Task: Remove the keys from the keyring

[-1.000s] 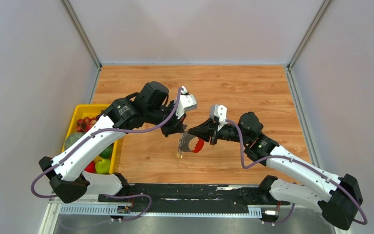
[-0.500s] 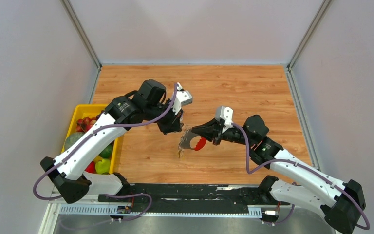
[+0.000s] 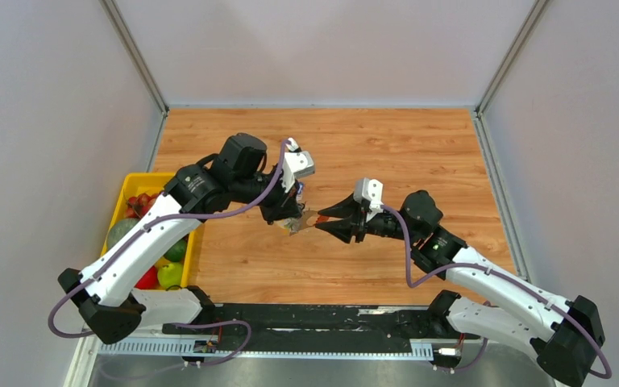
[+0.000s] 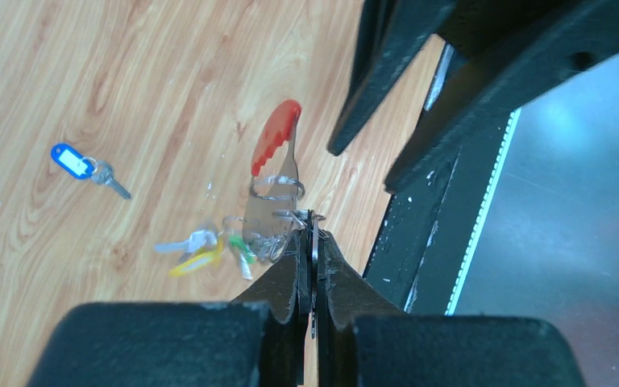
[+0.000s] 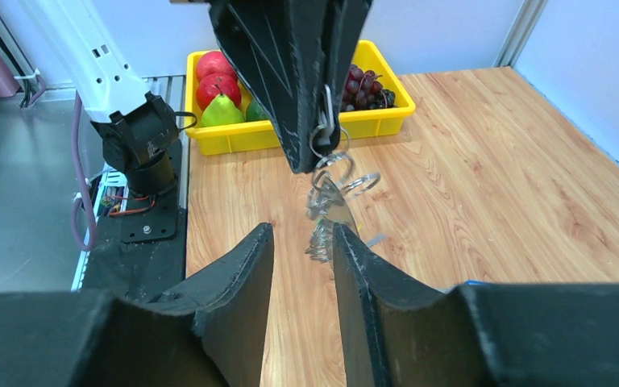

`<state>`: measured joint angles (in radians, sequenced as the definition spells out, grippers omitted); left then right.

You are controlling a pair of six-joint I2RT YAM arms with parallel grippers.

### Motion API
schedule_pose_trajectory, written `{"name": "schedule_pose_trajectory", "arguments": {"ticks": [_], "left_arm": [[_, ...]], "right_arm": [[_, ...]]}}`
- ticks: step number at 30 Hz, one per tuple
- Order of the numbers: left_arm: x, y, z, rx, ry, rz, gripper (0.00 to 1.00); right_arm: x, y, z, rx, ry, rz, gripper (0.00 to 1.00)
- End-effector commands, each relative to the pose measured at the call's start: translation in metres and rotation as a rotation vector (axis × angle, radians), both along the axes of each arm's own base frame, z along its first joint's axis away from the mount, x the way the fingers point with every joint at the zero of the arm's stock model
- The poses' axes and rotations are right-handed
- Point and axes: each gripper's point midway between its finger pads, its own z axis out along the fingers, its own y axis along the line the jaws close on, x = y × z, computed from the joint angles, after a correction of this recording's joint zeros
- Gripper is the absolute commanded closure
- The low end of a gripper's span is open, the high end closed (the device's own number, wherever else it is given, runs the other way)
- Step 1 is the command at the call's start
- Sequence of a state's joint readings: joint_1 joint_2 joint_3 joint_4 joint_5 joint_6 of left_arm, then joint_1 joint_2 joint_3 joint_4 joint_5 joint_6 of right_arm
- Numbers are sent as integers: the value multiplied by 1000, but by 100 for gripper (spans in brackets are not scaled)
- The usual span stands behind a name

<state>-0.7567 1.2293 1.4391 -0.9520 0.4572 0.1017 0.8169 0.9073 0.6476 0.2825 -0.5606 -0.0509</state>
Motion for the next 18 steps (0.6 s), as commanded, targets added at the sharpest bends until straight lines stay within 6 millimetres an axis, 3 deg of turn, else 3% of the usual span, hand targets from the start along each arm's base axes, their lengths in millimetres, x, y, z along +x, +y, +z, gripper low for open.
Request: {"name": "schedule_pose_trajectory", "arguments": {"ticks": [1, 18], "left_arm": [[-11, -5, 28, -102, -97, -92, 100], [-23, -14, 25, -94, -83, -158, 100]], "right_arm": [[-3, 3, 11, 26, -24, 26, 62], [-15, 2, 25, 62, -32, 82, 53]]}}
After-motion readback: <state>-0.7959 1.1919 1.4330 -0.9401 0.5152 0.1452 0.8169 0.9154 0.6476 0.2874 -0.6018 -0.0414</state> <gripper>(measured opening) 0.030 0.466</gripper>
